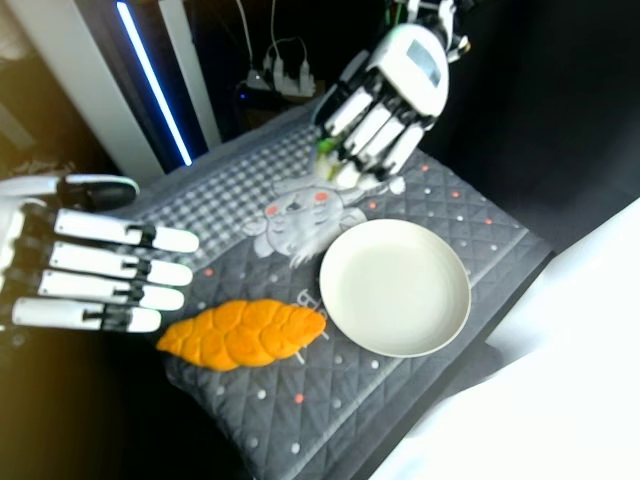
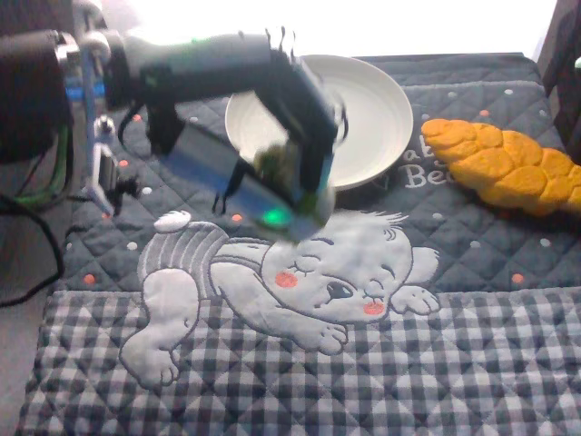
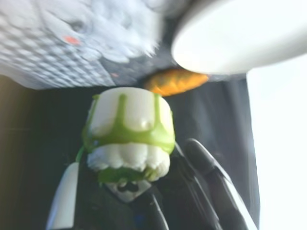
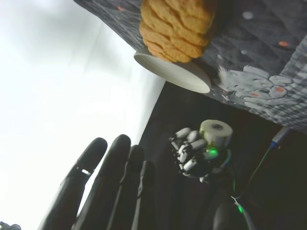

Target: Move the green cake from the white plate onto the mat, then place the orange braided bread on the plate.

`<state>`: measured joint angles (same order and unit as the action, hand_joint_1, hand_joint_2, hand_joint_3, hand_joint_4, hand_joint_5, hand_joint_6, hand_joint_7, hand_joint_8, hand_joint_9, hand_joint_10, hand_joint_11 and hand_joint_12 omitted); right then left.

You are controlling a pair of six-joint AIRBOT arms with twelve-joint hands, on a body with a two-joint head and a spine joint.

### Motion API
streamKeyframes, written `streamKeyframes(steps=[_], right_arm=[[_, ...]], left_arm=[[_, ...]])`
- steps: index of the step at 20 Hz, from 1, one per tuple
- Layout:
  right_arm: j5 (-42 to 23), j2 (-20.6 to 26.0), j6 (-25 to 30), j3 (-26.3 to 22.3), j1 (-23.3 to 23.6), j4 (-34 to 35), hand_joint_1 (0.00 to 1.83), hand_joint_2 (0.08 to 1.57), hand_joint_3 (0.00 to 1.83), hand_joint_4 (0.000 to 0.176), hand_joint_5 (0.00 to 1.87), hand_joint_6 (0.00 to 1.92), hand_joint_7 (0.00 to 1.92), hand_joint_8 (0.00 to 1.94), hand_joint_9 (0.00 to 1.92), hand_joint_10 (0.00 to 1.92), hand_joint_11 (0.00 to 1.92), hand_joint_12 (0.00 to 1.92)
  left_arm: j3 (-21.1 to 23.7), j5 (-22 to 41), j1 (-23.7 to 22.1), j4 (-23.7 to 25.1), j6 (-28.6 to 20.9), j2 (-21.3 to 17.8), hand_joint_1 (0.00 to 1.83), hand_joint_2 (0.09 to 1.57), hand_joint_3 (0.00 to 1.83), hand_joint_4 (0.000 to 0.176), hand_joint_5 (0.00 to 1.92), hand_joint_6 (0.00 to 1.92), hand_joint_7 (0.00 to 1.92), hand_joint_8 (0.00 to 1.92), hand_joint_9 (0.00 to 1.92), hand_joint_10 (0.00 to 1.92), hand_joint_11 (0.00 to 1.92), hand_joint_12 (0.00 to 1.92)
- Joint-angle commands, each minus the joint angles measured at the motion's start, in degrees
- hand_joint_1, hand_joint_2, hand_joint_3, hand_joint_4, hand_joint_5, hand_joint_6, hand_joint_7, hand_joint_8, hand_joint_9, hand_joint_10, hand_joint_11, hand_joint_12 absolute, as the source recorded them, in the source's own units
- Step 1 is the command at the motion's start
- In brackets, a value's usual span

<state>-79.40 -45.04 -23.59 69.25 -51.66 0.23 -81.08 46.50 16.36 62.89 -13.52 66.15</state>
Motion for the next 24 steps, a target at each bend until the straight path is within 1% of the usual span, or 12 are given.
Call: streamKeyframes(steps=[1,3,5,6,7,9,10,11,13,15,23,24], right_arm=[[-6.55,0.36,0.25,0.04,0.65,2.57,0.47,1.04,0.0,0.006,0.53,0.02,0.66,0.01,0.68,0.01,0.16,1.16],[-6.55,0.28,0.25,0.03,0.65,2.58,0.44,1.05,0.01,0.005,0.52,0.01,0.66,0.01,0.67,0.0,0.14,1.15],[-6.53,0.09,0.25,0.05,0.65,2.59,0.42,1.06,0.01,0.007,0.52,0.01,0.66,0.01,0.67,0.0,0.15,1.16],[-6.53,0.02,0.25,0.05,0.65,2.58,0.43,1.06,0.01,0.002,0.5,0.0,0.64,0.0,0.65,0.0,0.15,1.15],[-6.52,0.0,0.25,0.04,0.65,2.58,0.43,1.06,0.0,0.002,0.51,0.0,0.64,0.0,0.66,0.0,0.17,1.11],[-6.51,-0.06,0.25,0.03,0.65,2.58,0.43,1.05,0.0,0.009,0.51,0.01,0.65,0.0,0.66,0.01,0.18,1.11],[-6.5,-0.08,0.25,0.02,0.65,2.58,0.4,1.05,0.0,0.006,0.5,0.0,0.63,0.0,0.66,0.0,0.18,1.14],[-6.5,-0.15,0.25,0.02,0.65,2.58,0.39,1.05,0.0,0.002,0.5,0.0,0.63,0.0,0.66,0.0,0.18,1.14],[-6.49,-0.22,0.25,-0.05,0.65,2.62,0.41,1.06,0.0,0.007,0.52,0.01,0.66,0.01,0.68,0.01,0.19,1.14],[-6.5,-0.22,0.25,-0.11,0.65,2.63,0.44,1.05,0.0,0.023,0.52,0.01,0.66,0.01,0.68,0.01,0.19,1.14],[-6.5,-0.39,0.25,-0.1,0.65,2.65,0.42,1.06,0.0,0.017,0.51,0.0,0.63,0.0,0.66,0.0,0.2,1.08],[-6.5,-0.39,0.25,-0.1,0.65,2.65,0.42,1.06,0.0,0.012,0.51,0.0,0.64,0.01,0.67,0.01,0.22,1.09]], left_arm=[[0.38,3.66,-0.02,-3.15,-1.23,-0.6,1.22,1.11,0.0,0.007,1.0,0.88,1.02,1.01,1.15,0.19,0.74,1.15],[1.45,3.31,1.05,-0.54,-2.27,-0.64,1.22,1.11,0.01,0.0,1.0,0.85,0.99,1.07,1.06,0.49,0.8,1.22],[2.77,3.12,2.08,1.32,-2.45,-0.67,1.19,1.15,0.0,0.033,0.93,1.02,0.9,1.14,0.93,0.53,0.71,1.2],[3.32,3.09,2.7,1.89,-2.45,-0.67,1.2,1.14,0.0,0.026,0.98,0.96,0.91,1.13,0.91,0.51,0.67,1.18],[3.92,2.8,3.55,2.7,-2.46,-0.65,1.33,1.15,0.0,0.0,0.95,0.91,0.85,1.19,0.8,1.21,0.61,1.25],[4.56,2.09,4.81,4.61,-3.13,-0.44,1.35,1.15,0.0,0.0,0.95,0.94,0.86,1.15,0.8,1.33,0.62,1.24],[4.59,1.92,5.64,5.24,-3.73,-0.23,1.36,1.14,0.0,0.0,0.95,1.01,0.91,1.04,0.81,1.32,0.56,1.19],[4.59,1.88,6.92,5.46,-4.52,0.03,1.24,1.13,0.0,0.0,0.99,1.0,0.93,1.02,0.82,0.8,0.52,1.14],[4.57,2.17,8.23,5.76,-5.92,0.35,1.22,1.12,0.0,0.02,0.97,1.05,0.97,0.96,0.97,0.4,0.63,1.12],[4.59,2.48,8.32,5.82,-6.16,0.5,1.2,1.15,0.0,0.022,0.91,1.14,0.92,1.04,0.99,0.3,0.64,1.11],[4.91,2.75,7.9,6.17,-5.83,0.7,1.2,1.17,0.0,0.0,0.94,1.15,0.8,1.16,0.9,0.07,0.57,0.98],[5.1,2.74,7.77,6.3,-5.52,0.64,1.13,1.09,0.0,0.0,0.74,0.47,0.7,0.49,0.77,0.02,0.43,0.94]])
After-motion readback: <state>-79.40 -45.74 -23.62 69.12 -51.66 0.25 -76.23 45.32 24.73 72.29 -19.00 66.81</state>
